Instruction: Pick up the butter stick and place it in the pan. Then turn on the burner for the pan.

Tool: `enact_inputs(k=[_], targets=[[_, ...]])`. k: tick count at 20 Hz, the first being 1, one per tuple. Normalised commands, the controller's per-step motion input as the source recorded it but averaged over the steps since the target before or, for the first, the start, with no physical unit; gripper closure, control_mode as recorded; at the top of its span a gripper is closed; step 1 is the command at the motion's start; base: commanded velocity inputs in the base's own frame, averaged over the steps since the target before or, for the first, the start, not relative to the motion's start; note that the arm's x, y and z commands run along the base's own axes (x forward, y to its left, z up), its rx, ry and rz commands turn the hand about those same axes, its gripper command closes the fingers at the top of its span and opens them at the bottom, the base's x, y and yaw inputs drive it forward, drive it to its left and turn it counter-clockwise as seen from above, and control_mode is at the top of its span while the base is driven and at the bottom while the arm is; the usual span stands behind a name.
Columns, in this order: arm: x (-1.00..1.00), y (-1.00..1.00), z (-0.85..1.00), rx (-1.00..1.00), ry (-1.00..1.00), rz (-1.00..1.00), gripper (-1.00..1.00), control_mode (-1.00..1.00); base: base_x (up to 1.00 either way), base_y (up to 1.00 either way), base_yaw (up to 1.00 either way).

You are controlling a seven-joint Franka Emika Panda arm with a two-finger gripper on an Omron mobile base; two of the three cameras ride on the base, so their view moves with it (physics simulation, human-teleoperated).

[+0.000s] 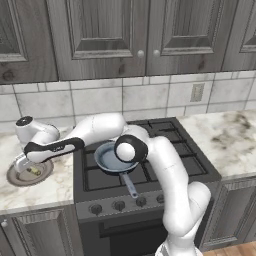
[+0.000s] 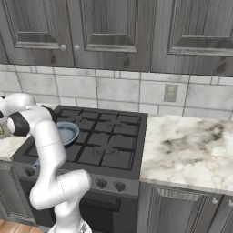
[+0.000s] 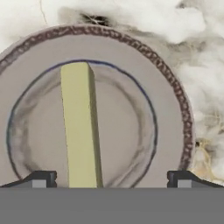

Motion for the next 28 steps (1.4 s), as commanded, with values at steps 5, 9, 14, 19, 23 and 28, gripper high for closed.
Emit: enact_inputs(k=[5, 9, 14, 19, 23, 28], targets=[[0.09, 0.17, -0.22, 0.0, 0.0, 0.0, -1.0, -1.0, 0.0, 0.0, 0.0], [0.04, 0.23, -0.13, 0.0, 0.01, 0.0, -1.0, -1.0, 0.0, 0.0, 0.0], [0.11, 0.23, -0.14, 0.0, 0.0, 0.0, -1.0, -1.0, 0.0, 0.0, 0.0], [0.1, 0.05, -0.12, 0.0, 0.0, 0.0, -1.0, -1.0, 0.0, 0.0, 0.0], [0.02, 0.0, -0.01, 0.0, 0.0, 0.0, 1.0, -1.0, 0.0, 0.0, 0.0], [0.0, 0.0, 0.0, 0.0, 0.0, 0.0, 1.0, -1.0, 0.0, 0.0, 0.0]])
